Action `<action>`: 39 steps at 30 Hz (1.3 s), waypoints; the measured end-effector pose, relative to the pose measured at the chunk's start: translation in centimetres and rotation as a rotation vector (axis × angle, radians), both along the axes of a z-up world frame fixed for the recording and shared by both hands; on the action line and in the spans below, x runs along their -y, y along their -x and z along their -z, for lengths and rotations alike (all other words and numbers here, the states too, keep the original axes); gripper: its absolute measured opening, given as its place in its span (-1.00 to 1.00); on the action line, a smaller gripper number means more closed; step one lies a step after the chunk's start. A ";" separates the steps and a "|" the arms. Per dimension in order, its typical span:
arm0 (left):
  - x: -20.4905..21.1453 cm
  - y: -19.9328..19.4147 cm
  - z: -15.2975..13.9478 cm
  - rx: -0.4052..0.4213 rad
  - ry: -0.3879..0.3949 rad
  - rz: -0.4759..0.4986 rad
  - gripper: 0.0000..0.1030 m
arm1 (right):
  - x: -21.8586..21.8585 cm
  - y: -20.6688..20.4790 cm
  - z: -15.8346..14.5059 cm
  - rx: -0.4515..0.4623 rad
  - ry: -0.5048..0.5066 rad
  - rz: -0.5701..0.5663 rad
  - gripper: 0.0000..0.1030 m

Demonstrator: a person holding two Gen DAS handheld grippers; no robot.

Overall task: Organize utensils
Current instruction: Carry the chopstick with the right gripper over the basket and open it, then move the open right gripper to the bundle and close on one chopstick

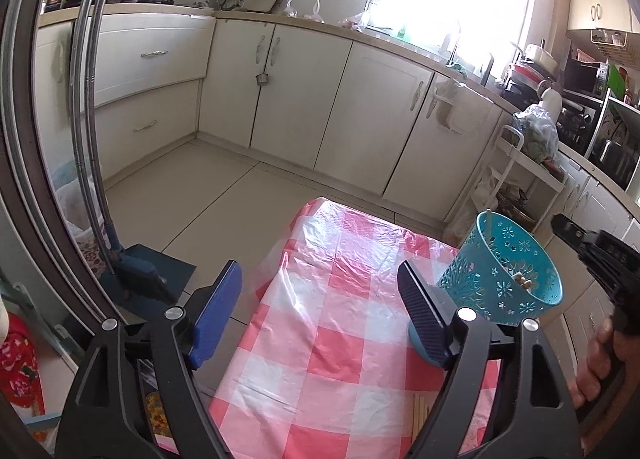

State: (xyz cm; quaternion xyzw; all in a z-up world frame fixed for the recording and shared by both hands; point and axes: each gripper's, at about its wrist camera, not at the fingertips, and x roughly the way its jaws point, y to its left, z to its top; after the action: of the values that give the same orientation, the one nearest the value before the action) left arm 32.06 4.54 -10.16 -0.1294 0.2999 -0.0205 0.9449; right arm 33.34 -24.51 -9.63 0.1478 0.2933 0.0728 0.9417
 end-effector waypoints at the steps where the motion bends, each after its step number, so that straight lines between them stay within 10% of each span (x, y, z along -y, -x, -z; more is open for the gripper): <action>1: 0.0 0.0 0.0 -0.002 -0.003 -0.003 0.50 | -0.1 1.3 -0.2 0.004 0.010 -0.004 -0.87; 6: 0.2 0.4 0.2 -0.011 -0.027 -0.005 0.55 | -0.7 8.5 0.7 -0.038 0.066 0.009 -0.34; 14: -1.2 1.5 0.6 -0.060 0.002 0.003 0.56 | -2.4 16.5 8.4 -0.319 0.062 0.015 -0.34; 39: 0.2 2.3 3.5 -0.179 -0.044 0.061 0.68 | -4.6 18.0 10.4 -0.381 0.069 -0.001 -0.08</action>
State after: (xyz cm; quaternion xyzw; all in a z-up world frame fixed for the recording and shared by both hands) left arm 29.77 4.34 -13.62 -0.1006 0.3874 -0.0312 0.9159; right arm 15.36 -19.94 -20.07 0.1264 0.4688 0.0339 0.8736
